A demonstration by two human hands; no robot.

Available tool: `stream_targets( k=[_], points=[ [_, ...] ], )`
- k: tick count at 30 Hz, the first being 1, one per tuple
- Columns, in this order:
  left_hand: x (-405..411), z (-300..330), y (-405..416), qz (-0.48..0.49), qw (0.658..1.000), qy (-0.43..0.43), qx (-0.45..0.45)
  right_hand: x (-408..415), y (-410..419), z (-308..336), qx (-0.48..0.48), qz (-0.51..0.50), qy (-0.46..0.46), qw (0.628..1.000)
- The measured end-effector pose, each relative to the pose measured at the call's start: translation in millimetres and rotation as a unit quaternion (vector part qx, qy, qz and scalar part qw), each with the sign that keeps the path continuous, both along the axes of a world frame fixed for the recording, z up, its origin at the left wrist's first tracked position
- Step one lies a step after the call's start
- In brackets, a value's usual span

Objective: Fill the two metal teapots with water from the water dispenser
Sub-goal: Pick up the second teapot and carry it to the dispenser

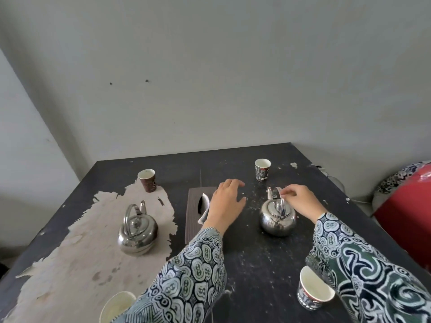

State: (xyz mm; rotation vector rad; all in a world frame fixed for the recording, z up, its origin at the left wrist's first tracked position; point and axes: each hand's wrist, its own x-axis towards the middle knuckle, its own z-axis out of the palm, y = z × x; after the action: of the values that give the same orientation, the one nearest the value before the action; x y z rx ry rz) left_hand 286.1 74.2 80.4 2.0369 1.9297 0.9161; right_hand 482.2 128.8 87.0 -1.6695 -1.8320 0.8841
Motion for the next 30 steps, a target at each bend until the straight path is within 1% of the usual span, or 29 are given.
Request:
stream_targets(
  k=[3,7,10,12,15,18,21,23,27,30],
  points=[
    [17,-28,17,-0.027,0.998,0.010,-0.059,3,14,-21,-0.027,-0.031,0.014,0.999],
    [43,-71,37,-0.103,0.982,0.025,-0.159,2,34,-46,-0.049,-0.091,0.050,0.993],
    [63,-95,45,-0.131,0.969,0.034,-0.205,1,45,-60,-0.073,-0.096,0.075,0.990],
    [75,-103,51,-0.133,0.966,0.017,-0.222,-1,53,-67,-0.078,-0.087,0.085,0.989],
    [89,-103,57,-0.136,0.963,-0.031,-0.232,-2,63,-72,-0.077,-0.093,0.109,0.987],
    [95,-97,55,-0.134,0.964,-0.038,-0.225,0,63,-72,-0.074,-0.080,0.111,0.988],
    [88,-92,48,-0.121,0.972,-0.003,-0.200,-1,52,-66,-0.058,-0.041,0.096,0.993],
    [77,-88,39,-0.102,0.985,0.021,-0.140,-2,42,-59,-0.054,-0.018,0.101,0.993],
    [48,-70,23,-0.025,1.000,0.002,-0.009,-9,22,-35,-0.052,0.001,0.134,0.990],
    [27,-43,6,-0.006,0.999,-0.008,0.042,-17,-3,-3,-0.058,0.044,0.170,0.983]
  ],
)
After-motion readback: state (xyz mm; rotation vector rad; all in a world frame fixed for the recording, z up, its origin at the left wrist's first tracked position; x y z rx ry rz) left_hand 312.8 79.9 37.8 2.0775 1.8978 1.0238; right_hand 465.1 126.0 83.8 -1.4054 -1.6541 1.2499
